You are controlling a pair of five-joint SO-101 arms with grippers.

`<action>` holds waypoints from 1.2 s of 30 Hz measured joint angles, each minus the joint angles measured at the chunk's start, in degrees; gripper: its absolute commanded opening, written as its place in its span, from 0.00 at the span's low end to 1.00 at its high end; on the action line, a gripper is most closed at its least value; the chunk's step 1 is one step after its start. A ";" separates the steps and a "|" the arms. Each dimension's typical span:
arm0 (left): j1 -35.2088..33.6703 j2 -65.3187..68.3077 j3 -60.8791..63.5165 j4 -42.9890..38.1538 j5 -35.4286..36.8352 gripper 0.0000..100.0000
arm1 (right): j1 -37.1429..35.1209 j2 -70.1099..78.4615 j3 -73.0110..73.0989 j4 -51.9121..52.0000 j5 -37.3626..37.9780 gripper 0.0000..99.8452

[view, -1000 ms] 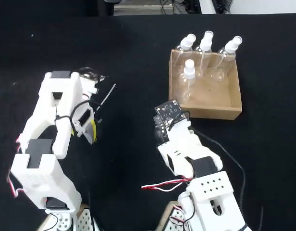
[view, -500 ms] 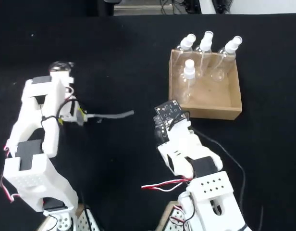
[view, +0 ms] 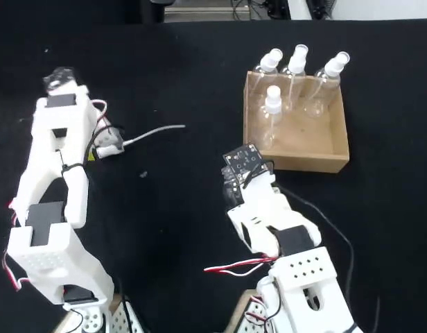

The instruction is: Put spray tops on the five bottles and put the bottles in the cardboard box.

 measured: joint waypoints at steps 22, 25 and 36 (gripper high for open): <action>1.32 19.52 -17.93 7.03 29.63 0.32 | 0.00 0.00 0.00 0.00 0.00 0.01; 1.32 21.01 -20.66 8.53 29.63 0.28 | 0.00 0.00 0.00 0.00 0.00 0.01; 3.08 25.67 -24.44 9.67 20.57 0.04 | 0.00 0.00 0.00 0.00 0.00 0.01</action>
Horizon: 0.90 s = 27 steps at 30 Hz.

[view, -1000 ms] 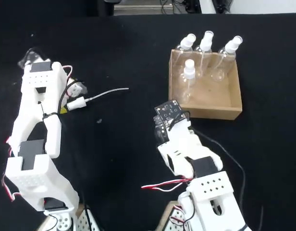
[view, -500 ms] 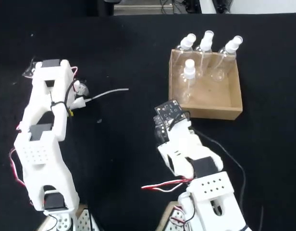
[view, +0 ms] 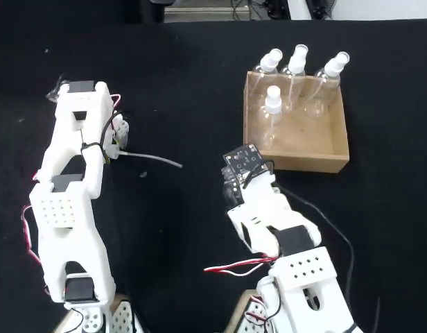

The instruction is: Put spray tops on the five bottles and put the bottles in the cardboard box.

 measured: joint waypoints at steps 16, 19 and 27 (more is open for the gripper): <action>2.73 -6.24 1.32 12.75 -60.48 0.21 | 0.00 0.00 0.00 0.00 0.00 0.01; 0.62 -5.89 1.32 13.01 -61.71 0.24 | 0.00 0.00 0.00 0.00 0.00 0.01; -1.76 -3.96 1.32 13.01 -59.52 0.23 | 0.00 0.00 0.00 0.00 0.00 0.01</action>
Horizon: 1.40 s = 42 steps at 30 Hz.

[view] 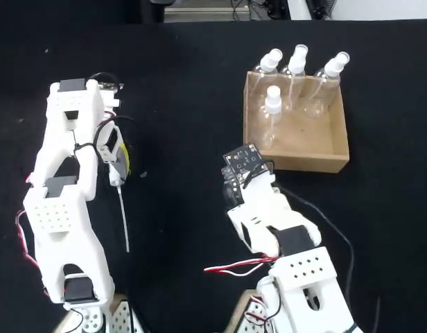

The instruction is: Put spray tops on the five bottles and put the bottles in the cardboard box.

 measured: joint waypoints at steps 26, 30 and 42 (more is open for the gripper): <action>2.90 -0.09 8.70 -10.02 14.95 0.07 | 0.00 0.00 0.00 0.00 0.00 0.01; 3.52 -0.18 9.14 -10.29 14.95 0.05 | 0.00 0.00 0.00 0.00 0.00 0.01; 3.16 -15.65 16.35 -10.46 15.03 0.03 | 0.00 0.00 0.00 0.00 0.00 0.01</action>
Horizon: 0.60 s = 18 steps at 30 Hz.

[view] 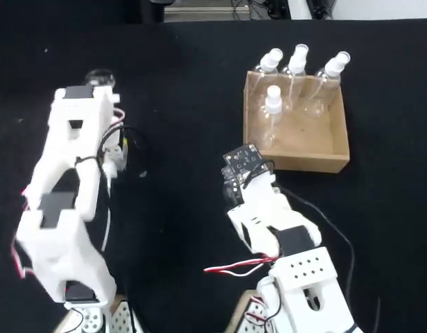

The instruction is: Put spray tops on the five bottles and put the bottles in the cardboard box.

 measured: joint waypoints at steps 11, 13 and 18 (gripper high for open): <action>0.00 -24.00 5.71 -8.35 5.01 0.03 | 0.00 -2.64 -2.29 0.00 -0.62 0.01; 0.97 -27.16 5.45 -8.53 6.86 0.03 | 0.00 -6.68 -2.29 0.00 -2.46 0.01; 7.12 -34.11 3.08 -8.79 8.35 0.03 | 0.00 -22.86 -1.85 0.88 -4.84 0.01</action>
